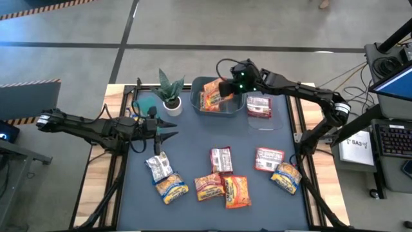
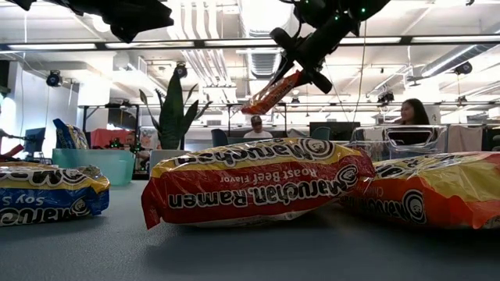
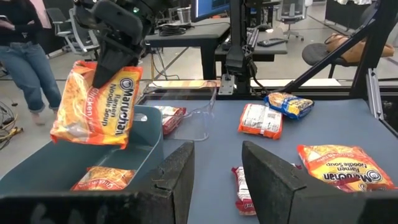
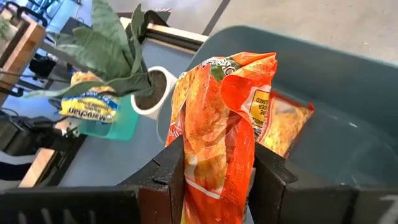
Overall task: Sort Maruchan noodles
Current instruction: Put the orange noodle pack into the blue bin
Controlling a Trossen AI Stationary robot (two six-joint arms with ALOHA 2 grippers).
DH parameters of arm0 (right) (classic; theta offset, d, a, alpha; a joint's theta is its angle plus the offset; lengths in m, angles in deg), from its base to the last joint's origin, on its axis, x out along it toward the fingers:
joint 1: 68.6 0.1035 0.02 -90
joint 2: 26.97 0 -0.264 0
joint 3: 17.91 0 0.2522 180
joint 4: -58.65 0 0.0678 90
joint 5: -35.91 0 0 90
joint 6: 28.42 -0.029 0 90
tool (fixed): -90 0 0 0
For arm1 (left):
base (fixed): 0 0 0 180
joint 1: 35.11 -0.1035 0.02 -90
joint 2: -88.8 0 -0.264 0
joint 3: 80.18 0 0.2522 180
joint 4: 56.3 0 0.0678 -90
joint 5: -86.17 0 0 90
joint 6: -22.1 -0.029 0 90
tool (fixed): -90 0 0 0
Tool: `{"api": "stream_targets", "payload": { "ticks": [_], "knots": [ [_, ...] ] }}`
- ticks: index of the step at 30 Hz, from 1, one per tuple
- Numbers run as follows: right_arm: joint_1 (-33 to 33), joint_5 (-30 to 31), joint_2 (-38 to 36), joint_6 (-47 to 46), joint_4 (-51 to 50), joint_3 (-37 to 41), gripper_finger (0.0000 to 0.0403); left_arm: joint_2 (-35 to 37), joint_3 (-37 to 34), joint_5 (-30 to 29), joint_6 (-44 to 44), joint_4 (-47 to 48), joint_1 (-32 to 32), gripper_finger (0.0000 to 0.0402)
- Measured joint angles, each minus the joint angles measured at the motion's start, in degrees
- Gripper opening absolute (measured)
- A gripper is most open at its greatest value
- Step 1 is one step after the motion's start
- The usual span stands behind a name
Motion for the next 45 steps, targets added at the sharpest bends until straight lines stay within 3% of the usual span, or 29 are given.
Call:
{"api": "stream_targets", "payload": {
  "ticks": [5, 20, 28, 38, 45],
  "knots": [
    [-1.48, -0.06, 1.34, -1.9, 5.46, 2.44, 0.0116, 0.0, 0.0, 0.0, 0.01, -0.13, 0.0, 0.0117],
    [-2.24, -1.16, 15.01, -5.92, 19.66, 3.45, 0.0116, -0.07, 0.0, 0.0, -0.22, -0.41, 0.0, 0.0117],
    [-2.24, -0.05, 17.19, -6.3, 19.72, 3.45, 0.0123, -0.07, 0.0, 0.0, -0.22, -0.41, 0.0, 0.0117],
    [-2.38, 0.43, 17.65, -6.33, 19.42, 3.45, 0.0201, -0.07, -0.02, 0.0, -0.21, -0.4, 0.0, 0.0117],
    [-4.13, 0.5, 17.0, -4.61, 9.49, 2.01, 0.0225, -0.07, -0.04, 0.0, 0.17, -0.39, 0.0, 0.0117]
  ]
}}
